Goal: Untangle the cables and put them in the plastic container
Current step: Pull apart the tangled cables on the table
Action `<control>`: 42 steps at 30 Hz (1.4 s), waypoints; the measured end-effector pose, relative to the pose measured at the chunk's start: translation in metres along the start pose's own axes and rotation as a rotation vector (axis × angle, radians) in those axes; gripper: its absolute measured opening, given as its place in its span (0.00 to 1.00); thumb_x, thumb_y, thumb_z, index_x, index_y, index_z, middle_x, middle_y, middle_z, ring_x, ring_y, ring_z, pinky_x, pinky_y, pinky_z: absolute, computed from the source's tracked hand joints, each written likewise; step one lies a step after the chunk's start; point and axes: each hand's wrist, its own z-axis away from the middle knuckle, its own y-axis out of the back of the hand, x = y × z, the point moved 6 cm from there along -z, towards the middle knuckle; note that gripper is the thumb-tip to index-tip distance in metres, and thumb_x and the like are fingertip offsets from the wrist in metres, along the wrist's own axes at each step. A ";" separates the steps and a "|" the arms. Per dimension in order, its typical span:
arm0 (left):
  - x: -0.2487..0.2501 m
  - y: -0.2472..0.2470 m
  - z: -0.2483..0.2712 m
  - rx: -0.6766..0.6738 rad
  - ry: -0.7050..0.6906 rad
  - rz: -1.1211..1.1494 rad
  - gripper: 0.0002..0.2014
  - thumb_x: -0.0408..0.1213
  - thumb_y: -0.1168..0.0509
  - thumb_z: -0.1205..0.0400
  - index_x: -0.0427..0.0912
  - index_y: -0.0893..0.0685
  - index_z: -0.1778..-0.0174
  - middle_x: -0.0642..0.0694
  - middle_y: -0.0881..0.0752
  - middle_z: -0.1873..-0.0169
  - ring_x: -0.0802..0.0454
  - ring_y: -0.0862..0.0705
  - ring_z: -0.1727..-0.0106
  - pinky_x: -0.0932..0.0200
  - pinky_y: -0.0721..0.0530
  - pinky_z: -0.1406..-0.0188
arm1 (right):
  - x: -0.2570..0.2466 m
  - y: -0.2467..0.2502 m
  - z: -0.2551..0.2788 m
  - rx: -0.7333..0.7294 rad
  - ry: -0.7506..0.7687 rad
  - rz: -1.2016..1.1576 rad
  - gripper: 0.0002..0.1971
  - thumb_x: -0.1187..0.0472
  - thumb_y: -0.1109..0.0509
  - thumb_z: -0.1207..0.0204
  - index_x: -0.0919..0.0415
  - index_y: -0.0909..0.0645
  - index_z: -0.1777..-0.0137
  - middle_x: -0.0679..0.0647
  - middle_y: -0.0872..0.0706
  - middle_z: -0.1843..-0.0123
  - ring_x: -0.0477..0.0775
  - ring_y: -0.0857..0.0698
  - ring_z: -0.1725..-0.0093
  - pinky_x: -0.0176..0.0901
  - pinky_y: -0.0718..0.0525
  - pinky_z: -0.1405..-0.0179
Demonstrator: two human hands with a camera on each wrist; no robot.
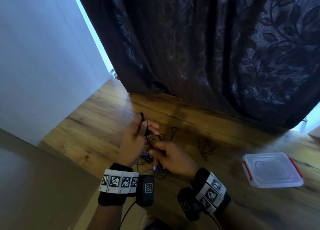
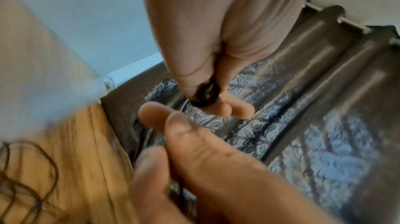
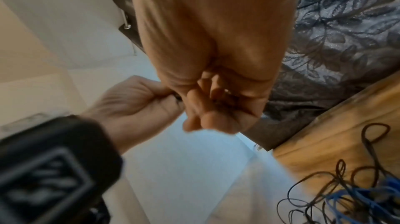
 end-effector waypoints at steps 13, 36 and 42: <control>0.018 -0.016 0.014 -0.145 0.113 0.113 0.19 0.39 0.48 0.15 0.38 0.13 0.41 0.48 0.25 0.74 0.56 0.28 0.71 0.66 0.30 0.71 | -0.037 0.094 -0.028 0.462 0.118 -0.104 0.05 0.61 0.24 0.20 0.57 0.09 0.46 0.43 0.09 0.52 0.36 0.13 0.52 0.25 0.19 0.57; 0.022 -0.012 0.015 -0.119 0.035 -0.071 0.14 0.38 0.46 0.12 0.42 0.16 0.54 0.49 0.18 0.69 0.57 0.23 0.68 0.63 0.26 0.66 | -0.066 0.086 -0.007 0.236 0.187 0.242 0.05 0.55 0.22 0.23 0.51 0.09 0.49 0.44 0.11 0.51 0.40 0.15 0.51 0.40 0.15 0.47; 0.030 -0.015 0.017 -0.141 0.075 0.177 0.17 0.35 0.48 0.11 0.30 0.16 0.46 0.47 0.27 0.77 0.54 0.32 0.75 0.65 0.32 0.76 | -0.044 0.102 -0.034 0.367 0.250 0.025 0.08 0.61 0.18 0.27 0.56 0.09 0.49 0.52 0.12 0.50 0.45 0.12 0.48 0.42 0.14 0.43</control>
